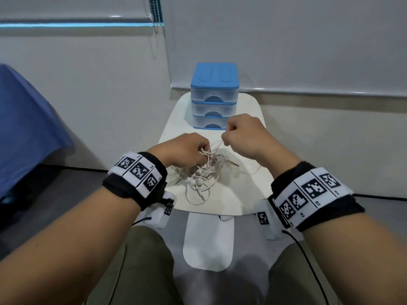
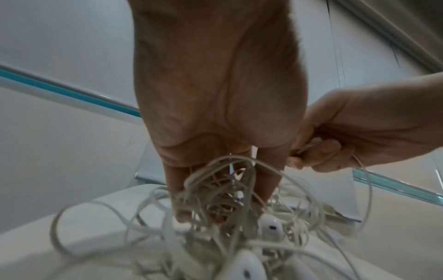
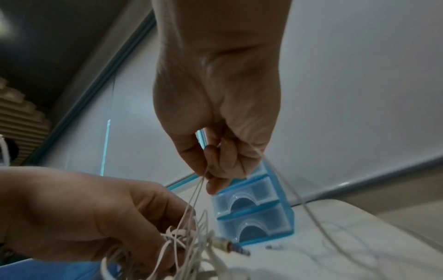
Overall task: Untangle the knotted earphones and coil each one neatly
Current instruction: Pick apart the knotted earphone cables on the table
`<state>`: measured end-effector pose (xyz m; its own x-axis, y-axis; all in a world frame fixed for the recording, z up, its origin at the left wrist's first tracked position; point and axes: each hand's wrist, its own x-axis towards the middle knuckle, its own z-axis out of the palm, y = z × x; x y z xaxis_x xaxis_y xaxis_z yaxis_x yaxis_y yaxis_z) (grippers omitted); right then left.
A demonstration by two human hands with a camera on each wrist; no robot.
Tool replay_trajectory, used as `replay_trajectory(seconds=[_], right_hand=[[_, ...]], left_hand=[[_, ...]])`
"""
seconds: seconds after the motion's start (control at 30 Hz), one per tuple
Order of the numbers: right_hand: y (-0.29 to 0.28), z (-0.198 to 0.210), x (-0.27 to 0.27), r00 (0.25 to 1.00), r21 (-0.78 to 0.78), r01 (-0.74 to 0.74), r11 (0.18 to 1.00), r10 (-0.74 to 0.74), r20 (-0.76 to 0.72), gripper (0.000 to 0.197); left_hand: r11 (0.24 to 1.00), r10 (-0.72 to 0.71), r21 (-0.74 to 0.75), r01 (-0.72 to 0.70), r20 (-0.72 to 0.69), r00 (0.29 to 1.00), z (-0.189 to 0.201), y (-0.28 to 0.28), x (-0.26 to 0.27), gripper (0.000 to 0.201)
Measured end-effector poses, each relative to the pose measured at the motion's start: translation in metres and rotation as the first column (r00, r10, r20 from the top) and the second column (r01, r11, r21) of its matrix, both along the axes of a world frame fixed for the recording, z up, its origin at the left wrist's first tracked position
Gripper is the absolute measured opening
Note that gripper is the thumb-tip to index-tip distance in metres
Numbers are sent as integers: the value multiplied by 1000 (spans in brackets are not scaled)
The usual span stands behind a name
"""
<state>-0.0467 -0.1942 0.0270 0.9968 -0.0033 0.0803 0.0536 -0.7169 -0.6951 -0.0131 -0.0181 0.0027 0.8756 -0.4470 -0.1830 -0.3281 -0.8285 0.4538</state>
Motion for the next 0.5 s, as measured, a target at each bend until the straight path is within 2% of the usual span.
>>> replay_trajectory(seconds=[0.1,0.17,0.23,0.37,0.5], right_hand=[[3,25,11,993,-189,-115,975,109,-41,8],[7,43,14,972,-343,-234,910,209,-109,6],[12,58,15,956,-430,-294,854,262,-133,10],[16,74,20,943,-410,-332,849,314,-114,20],[12,71,22,962,-230,-273,934,269,-50,16]], left_hand=[[997,11,-79,-15,-41,999,11,7,2,15],[990,13,-137,-23,-69,998,22,10,2,9],[981,17,-193,-36,-99,995,31,13,3,7],[965,36,-250,-72,-145,989,37,19,8,11],[957,46,-278,-88,-154,987,35,20,13,11]])
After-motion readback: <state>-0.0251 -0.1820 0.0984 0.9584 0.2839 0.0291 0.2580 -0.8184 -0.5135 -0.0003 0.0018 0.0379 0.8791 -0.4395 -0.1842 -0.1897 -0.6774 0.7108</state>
